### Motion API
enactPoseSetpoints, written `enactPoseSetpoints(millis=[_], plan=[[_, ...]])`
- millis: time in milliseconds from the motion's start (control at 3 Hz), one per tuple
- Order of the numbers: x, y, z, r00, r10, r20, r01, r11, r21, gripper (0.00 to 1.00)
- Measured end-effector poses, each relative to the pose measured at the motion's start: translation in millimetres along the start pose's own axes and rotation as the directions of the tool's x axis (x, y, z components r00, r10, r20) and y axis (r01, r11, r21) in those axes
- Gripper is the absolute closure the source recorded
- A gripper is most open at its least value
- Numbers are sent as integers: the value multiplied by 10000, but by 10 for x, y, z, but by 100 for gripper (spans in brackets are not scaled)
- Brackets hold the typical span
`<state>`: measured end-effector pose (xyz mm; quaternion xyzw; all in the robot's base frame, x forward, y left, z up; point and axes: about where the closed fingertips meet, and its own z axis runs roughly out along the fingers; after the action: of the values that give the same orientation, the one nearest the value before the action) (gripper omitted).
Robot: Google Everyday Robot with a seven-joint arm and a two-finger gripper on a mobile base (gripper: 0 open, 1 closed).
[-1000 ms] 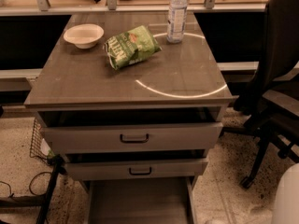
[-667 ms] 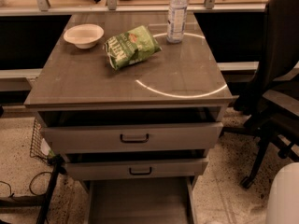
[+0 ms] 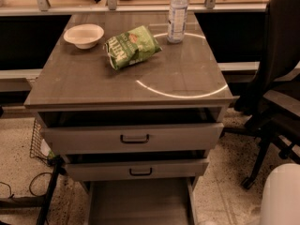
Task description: Close bottom drawer
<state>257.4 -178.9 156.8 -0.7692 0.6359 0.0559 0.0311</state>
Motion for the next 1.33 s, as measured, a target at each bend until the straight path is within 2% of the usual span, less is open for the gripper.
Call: enactPoseSetpoints(millis=[667, 1000, 1333], plan=[[-264, -327, -7, 9983, -568, -119, 573, 9969, 544, 100], [-356, -567, 35, 9985, -472, -280, 494, 9954, 825, 100], [-308, -754, 47, 9995, -141, -273, 172, 9929, 1177, 100]])
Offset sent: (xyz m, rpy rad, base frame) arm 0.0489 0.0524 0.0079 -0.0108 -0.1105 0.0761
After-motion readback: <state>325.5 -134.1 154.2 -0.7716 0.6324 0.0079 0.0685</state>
